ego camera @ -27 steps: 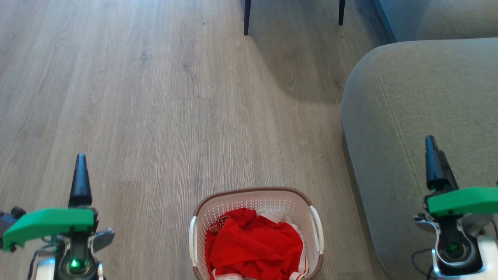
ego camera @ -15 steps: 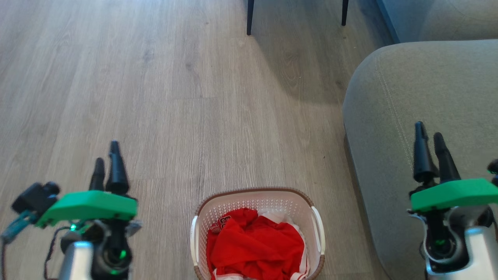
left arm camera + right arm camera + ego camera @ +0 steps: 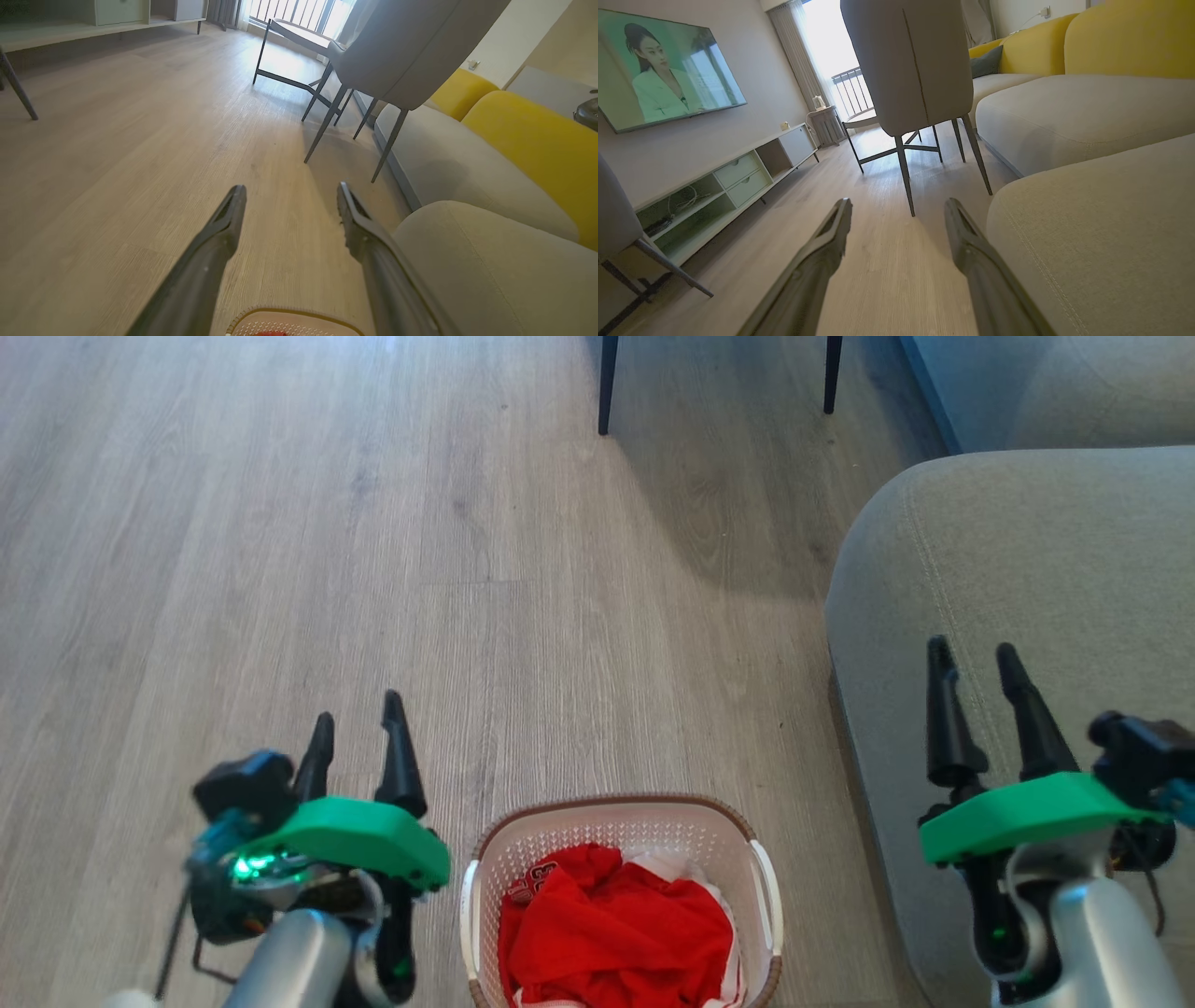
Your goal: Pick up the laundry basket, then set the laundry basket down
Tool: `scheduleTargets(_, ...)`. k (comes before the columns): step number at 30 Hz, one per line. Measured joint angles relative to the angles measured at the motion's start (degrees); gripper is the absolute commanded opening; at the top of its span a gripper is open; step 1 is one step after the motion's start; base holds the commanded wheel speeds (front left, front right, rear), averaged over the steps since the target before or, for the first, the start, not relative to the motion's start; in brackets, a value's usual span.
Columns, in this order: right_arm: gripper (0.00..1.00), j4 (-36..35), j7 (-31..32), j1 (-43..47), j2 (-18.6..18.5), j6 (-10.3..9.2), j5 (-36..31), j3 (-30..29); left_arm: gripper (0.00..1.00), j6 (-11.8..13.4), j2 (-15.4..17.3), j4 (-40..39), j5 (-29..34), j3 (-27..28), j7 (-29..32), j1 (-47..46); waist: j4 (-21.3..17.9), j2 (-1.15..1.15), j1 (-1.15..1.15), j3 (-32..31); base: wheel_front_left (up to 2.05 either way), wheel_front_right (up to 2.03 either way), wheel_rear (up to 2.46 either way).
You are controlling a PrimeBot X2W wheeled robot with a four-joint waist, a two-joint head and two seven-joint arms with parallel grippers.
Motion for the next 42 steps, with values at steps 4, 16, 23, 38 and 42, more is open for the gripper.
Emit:
scheduleTargets(4, 1.0, -0.1, -0.7, 0.0, -0.2, 0.0, -4.6, 1.6, 1.0, 3.9, 2.2, 1.5, 3.6, -5.1, -0.7, -1.6, 0.1, 0.0, 0.0, -0.2, 0.0, 0.0, 0.0)
scheduleTargets(16, 1.0, 4.2, -2.8, 0.5, -1.2, 0.0, -8.0, 6.0, 1.0, 8.5, 5.4, 5.9, 4.6, -15.1, -2.8, -5.3, 0.4, 0.0, 0.0, -1.4, 0.0, 0.0, 0.0)
scheduleTargets(23, 1.0, 7.7, -4.0, 0.9, -1.6, 0.0, -6.1, 7.9, 1.0, -2.1, 1.7, 5.7, 3.5, -7.0, -3.8, -2.5, 0.5, 0.0, 0.0, -2.1, 0.0, 0.0, 0.0)
scheduleTargets(38, 1.0, 1.7, -6.4, 0.9, -0.6, 0.0, -14.2, 5.4, 1.0, -2.6, -1.8, -2.5, 24.4, -2.1, -6.7, -1.6, 0.7, 0.0, 0.0, -1.5, 0.0, 0.0, 0.0)
scheduleTargets(42, 1.0, 1.8, -7.1, 0.9, -0.6, 0.0, -16.3, 5.5, 1.0, -3.3, -2.7, -2.1, 23.3, -1.3, -7.2, -1.5, 1.1, 0.0, 0.0, -1.4, 0.0, 0.0, 0.0)
